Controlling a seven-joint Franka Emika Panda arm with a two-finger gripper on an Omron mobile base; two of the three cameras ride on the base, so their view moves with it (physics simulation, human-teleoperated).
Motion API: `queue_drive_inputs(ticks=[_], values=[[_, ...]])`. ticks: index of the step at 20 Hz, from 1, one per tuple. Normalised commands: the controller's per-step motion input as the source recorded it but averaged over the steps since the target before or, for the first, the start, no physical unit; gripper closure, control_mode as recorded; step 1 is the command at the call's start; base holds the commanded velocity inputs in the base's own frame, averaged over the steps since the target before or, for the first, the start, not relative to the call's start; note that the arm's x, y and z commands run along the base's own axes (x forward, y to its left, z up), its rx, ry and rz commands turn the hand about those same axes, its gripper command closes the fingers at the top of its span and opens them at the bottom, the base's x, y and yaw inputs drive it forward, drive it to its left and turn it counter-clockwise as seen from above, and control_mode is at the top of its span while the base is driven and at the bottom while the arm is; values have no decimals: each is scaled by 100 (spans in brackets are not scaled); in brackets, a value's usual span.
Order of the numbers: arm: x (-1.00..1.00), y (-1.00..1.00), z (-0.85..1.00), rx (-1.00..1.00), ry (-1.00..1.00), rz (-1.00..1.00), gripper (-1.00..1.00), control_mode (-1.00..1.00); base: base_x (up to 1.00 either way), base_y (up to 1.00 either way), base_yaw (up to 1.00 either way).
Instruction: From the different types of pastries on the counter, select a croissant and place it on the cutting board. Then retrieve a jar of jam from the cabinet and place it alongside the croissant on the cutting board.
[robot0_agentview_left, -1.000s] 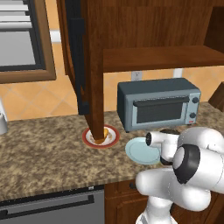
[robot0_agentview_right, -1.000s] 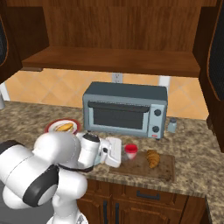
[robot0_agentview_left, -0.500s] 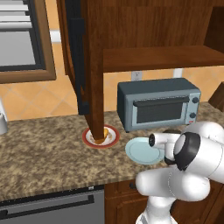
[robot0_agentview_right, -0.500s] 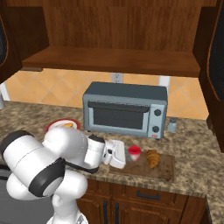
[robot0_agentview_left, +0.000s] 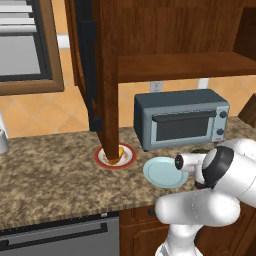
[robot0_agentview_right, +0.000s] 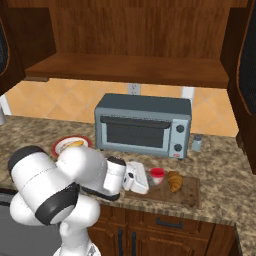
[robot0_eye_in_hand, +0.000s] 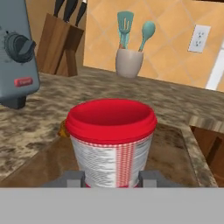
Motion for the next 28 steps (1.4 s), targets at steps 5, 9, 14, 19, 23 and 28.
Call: queue_drive_inputs(ticks=[5,9,14,19,23,28], values=[[-3,0,-24,0,-18,7,-100,-100,0,0,0],[-63,34,-3,0,-13,10,-100,-100,0,0,0],[-100,100,0,-2,-1,16,-100,-100,0,0,0],[-91,100,2,0,7,27,-100,-100,0,0,0],[-84,100,0,0,12,39,-100,-100,0,0,0],[-89,100,0,0,14,41,-100,-100,0,0,0]])
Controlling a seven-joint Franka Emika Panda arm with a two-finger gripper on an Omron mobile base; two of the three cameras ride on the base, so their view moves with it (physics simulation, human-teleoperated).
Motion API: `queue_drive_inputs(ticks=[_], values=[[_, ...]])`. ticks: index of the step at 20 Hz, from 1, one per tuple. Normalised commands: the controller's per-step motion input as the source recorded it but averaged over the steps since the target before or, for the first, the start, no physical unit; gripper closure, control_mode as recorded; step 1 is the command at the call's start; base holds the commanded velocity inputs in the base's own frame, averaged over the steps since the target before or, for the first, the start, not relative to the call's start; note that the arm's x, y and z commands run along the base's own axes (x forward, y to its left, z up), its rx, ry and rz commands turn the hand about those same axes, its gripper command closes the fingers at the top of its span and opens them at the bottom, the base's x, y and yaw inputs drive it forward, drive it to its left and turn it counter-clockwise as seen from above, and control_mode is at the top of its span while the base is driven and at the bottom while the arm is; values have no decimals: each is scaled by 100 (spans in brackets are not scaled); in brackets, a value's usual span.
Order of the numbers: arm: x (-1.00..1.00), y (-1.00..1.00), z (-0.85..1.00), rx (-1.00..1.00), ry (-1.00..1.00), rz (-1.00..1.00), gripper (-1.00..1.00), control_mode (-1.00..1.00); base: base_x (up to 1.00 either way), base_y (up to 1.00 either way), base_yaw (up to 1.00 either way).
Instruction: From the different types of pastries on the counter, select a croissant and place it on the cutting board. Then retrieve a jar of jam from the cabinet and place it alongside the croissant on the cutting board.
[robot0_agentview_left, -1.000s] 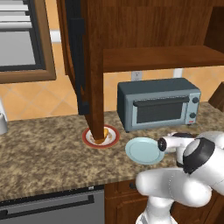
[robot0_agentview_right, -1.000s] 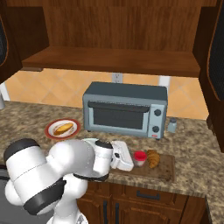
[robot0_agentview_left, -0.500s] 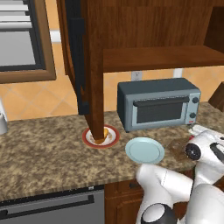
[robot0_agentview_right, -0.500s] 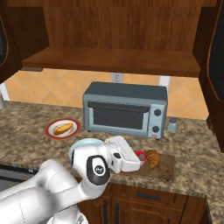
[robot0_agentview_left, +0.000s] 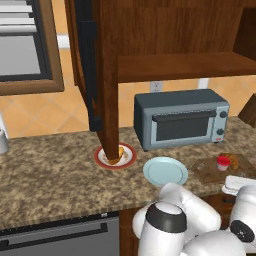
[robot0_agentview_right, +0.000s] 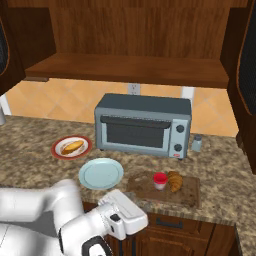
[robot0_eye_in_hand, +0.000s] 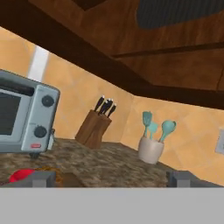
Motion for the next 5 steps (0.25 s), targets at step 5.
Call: queue_drive_inputs(ticks=[5], values=[[-90,100,0,0,17,41,-100,-100,0,0,0]])
